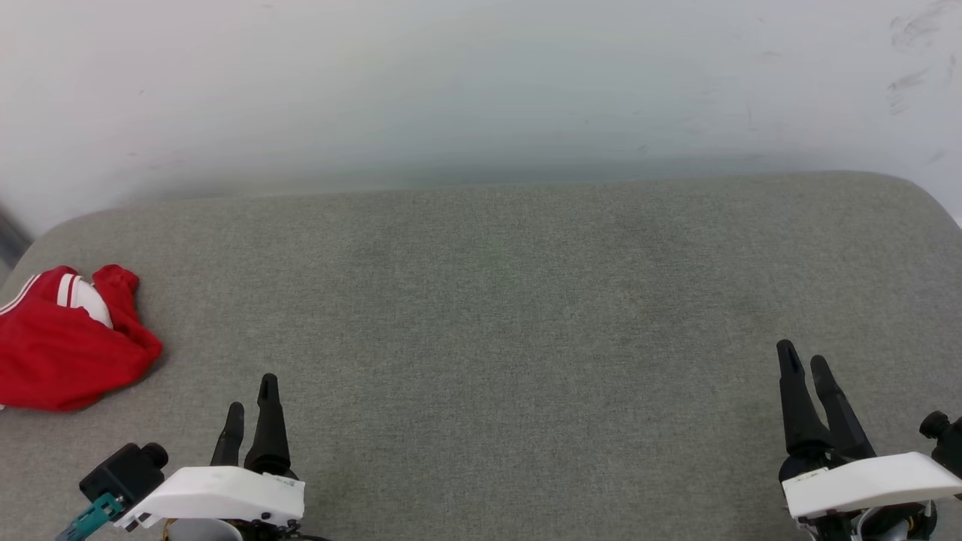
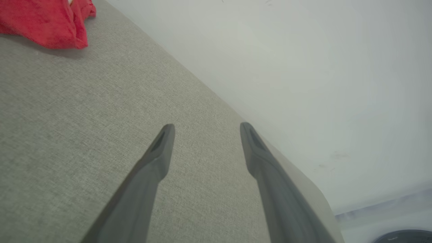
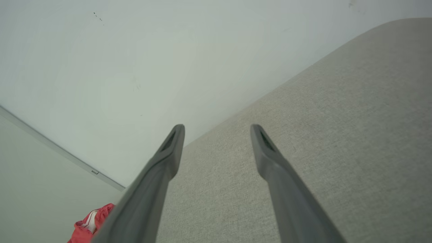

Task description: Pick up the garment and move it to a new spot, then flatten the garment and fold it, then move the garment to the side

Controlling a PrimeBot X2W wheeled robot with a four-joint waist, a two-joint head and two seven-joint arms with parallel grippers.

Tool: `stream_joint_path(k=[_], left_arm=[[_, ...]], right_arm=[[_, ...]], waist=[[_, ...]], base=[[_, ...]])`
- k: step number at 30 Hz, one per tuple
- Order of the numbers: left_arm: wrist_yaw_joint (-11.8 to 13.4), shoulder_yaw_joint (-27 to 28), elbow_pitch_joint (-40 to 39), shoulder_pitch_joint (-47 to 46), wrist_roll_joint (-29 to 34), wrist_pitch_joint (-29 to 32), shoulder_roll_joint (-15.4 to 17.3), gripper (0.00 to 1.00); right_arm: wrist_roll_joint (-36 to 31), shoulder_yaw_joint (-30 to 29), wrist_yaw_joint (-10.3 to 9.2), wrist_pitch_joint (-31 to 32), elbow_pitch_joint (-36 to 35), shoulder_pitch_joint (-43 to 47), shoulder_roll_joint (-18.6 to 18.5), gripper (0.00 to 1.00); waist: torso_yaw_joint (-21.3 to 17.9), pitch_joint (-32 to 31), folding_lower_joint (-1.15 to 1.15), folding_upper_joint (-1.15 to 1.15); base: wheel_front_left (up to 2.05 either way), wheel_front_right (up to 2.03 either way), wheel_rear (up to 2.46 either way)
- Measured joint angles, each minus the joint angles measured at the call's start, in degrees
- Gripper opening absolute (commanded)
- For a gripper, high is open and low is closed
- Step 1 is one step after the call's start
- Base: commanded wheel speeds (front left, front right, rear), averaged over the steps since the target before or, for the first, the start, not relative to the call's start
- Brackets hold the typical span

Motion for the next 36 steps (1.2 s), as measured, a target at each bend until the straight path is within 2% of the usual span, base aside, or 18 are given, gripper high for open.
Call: stream_joint_path(k=[18,36], left_arm=[[1.88,-1.67,-2.02,1.79,13.81,-3.12,0.02,1.00],[1.91,-2.27,-3.36,3.27,24.51,-5.66,0.04,1.00]], right_arm=[[-13.76,1.25,0.00,-3.04,-2.36,2.05,0.00,1.00],[-24.59,1.90,0.01,-5.61,-3.57,3.31,-0.01,1.00]], waist=[[0.19,-0.23,0.00,0.00],[0.28,-0.31,0.00,0.00]], base=[[0.00,0.00,0.00],[0.00,0.00,0.00]])
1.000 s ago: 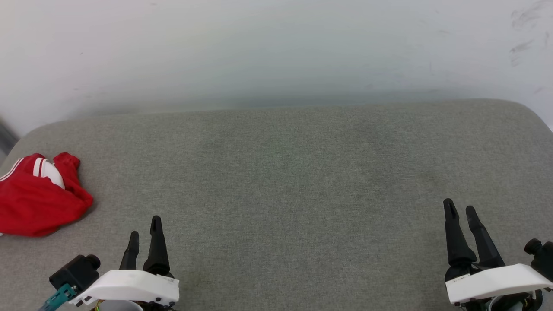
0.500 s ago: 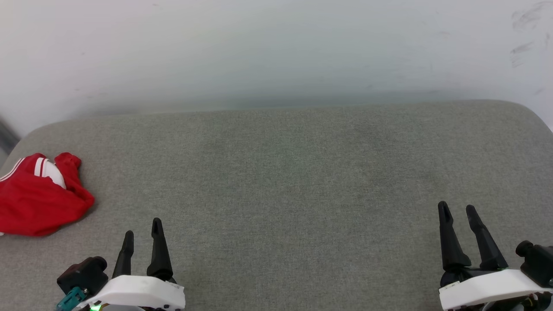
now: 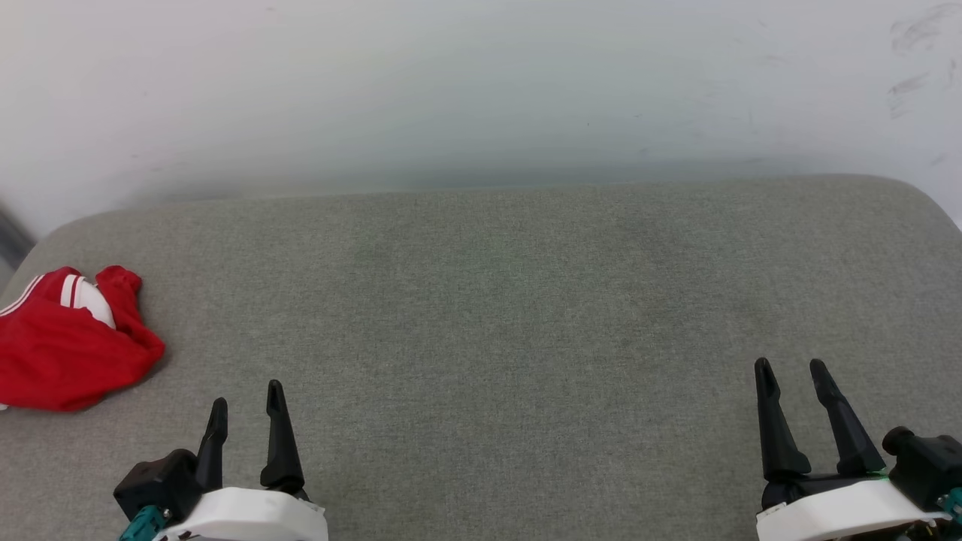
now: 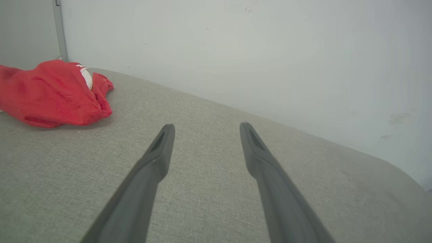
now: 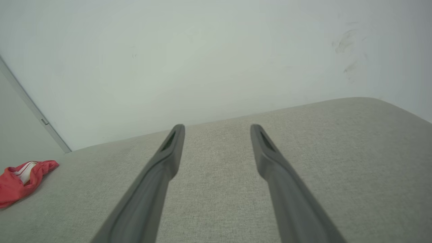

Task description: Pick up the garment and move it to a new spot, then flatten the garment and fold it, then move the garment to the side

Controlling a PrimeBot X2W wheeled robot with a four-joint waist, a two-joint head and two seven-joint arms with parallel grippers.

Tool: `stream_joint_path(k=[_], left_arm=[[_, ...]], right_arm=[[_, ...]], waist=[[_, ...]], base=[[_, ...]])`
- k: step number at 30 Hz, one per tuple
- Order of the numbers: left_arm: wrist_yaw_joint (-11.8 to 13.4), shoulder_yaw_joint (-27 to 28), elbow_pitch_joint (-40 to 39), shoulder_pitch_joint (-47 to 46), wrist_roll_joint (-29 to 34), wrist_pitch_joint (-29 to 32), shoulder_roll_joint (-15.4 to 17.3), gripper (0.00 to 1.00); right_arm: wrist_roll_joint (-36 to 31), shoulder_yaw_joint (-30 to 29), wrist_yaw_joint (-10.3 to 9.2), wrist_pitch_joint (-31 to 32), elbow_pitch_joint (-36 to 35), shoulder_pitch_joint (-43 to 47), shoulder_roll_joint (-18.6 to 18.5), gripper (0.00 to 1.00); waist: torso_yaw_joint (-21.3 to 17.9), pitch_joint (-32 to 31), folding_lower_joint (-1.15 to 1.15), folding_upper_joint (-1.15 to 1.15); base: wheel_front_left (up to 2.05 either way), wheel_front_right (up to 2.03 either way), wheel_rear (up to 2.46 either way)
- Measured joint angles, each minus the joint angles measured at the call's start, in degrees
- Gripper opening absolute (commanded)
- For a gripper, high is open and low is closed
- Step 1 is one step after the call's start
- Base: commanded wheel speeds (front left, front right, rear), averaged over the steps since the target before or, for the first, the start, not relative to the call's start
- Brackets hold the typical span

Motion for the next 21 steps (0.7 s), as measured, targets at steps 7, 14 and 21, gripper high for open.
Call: stream_joint_path(k=[7,14,21], left_arm=[[-0.38,-0.42,-0.31,0.34,3.35,-0.97,0.01,1.00],[-0.74,-0.57,-0.23,1.14,6.71,-1.75,0.01,1.00],[-0.81,-0.74,0.10,1.38,9.60,-2.69,0.02,1.00]], right_arm=[[-3.43,0.24,0.00,-0.96,-0.45,0.54,0.00,1.00],[-6.71,0.44,0.00,-1.81,-0.91,1.18,0.00,1.00],[-9.72,0.46,0.00,-2.54,-1.14,1.45,0.00,1.00]], waist=[[-0.04,-0.10,0.00,0.00],[0.01,-0.15,0.00,0.00],[0.12,-0.23,0.00,0.00]], base=[[0.00,0.00,0.00],[0.00,0.00,0.00],[0.00,0.00,0.00]])
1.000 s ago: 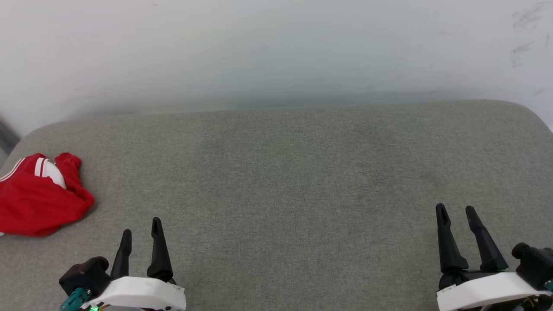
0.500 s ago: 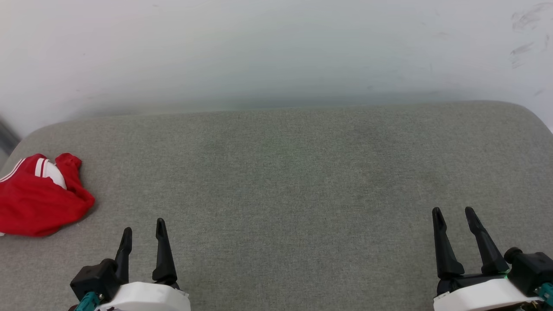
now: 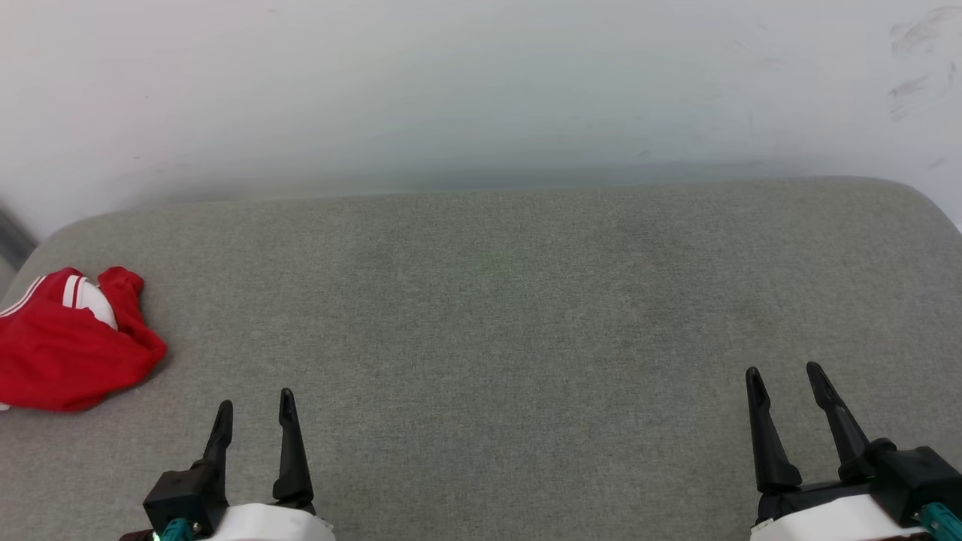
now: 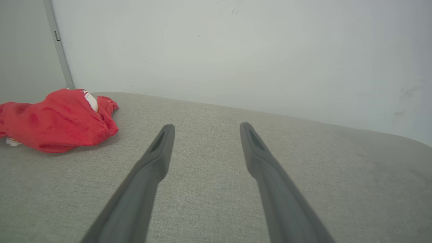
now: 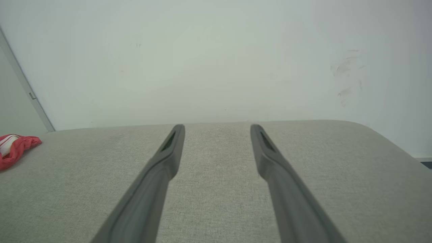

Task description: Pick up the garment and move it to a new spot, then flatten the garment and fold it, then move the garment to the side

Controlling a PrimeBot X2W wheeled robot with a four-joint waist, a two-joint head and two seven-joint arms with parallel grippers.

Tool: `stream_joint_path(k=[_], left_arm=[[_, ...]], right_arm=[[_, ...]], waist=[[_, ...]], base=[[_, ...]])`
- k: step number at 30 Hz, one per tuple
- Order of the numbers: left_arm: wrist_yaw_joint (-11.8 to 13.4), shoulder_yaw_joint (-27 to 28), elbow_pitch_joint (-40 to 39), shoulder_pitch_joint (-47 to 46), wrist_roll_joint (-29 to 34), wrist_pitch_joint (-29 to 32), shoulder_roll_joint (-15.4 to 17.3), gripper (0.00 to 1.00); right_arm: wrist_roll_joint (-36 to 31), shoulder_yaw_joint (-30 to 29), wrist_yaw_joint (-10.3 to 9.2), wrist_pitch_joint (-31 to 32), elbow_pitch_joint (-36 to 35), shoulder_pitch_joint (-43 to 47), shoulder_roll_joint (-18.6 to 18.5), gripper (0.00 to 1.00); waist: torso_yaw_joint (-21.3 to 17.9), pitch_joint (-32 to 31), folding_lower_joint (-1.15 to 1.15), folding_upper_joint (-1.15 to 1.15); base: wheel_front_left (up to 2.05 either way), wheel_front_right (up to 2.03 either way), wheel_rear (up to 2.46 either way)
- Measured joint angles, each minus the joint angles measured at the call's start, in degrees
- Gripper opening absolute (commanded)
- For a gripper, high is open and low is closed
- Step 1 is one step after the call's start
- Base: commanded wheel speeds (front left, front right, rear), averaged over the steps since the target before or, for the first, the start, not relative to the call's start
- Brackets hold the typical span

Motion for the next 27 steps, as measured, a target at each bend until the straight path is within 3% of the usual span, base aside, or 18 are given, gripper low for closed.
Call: stream_joint_path(k=[16,27], left_arm=[[0.35,-0.33,0.79,0.98,5.75,-1.57,0.01,1.00],[0.30,-0.20,1.25,1.21,7.48,-2.11,0.02,1.00]], right_arm=[[-4.02,-0.22,0.01,-1.79,-0.19,1.10,-0.01,1.00],[-0.77,-1.02,0.01,-2.41,0.70,1.70,-0.03,1.00]], waist=[[0.03,-0.24,0.00,0.00],[0.02,-0.29,0.00,0.00]], base=[[0.00,0.00,0.00],[0.00,0.00,0.00]])
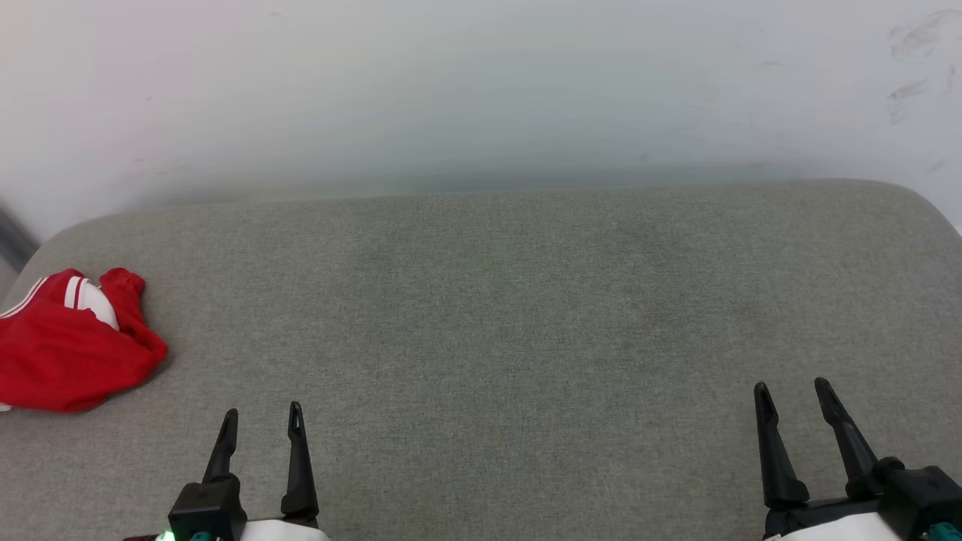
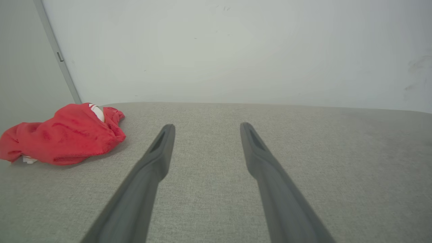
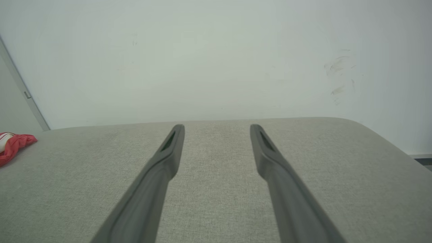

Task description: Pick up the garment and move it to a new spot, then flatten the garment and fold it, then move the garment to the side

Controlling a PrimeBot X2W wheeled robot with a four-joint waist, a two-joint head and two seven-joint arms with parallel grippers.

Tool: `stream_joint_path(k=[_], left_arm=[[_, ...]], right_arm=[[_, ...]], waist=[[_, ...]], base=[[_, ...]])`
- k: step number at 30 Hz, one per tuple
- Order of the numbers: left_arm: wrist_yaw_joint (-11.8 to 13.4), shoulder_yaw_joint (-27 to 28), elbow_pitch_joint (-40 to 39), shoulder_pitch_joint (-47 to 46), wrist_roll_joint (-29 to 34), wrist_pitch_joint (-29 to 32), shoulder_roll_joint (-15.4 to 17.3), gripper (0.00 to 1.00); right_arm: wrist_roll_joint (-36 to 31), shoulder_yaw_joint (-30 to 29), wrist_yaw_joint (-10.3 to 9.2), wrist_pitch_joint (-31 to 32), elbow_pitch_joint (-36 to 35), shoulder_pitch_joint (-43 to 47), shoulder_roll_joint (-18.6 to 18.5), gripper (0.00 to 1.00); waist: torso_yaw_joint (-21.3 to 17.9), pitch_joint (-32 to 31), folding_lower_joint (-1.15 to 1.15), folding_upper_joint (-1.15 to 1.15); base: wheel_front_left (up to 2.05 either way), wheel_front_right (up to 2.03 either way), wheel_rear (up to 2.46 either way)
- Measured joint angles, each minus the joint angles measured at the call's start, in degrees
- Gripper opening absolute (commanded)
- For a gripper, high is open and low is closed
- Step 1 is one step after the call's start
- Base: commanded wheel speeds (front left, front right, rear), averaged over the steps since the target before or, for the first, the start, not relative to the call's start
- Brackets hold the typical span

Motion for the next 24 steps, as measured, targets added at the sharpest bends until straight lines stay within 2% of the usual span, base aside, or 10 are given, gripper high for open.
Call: stream_joint_path(k=[24], left_arm=[[0.04,0.67,1.26,-0.01,-1.10,-0.14,0.01,1.00]], right_arm=[[1.47,0.94,0.00,0.00,1.02,0.05,0.01,1.00]], waist=[[0.73,0.02,0.00,0.00]], base=[[0.00,0.00,0.00]])
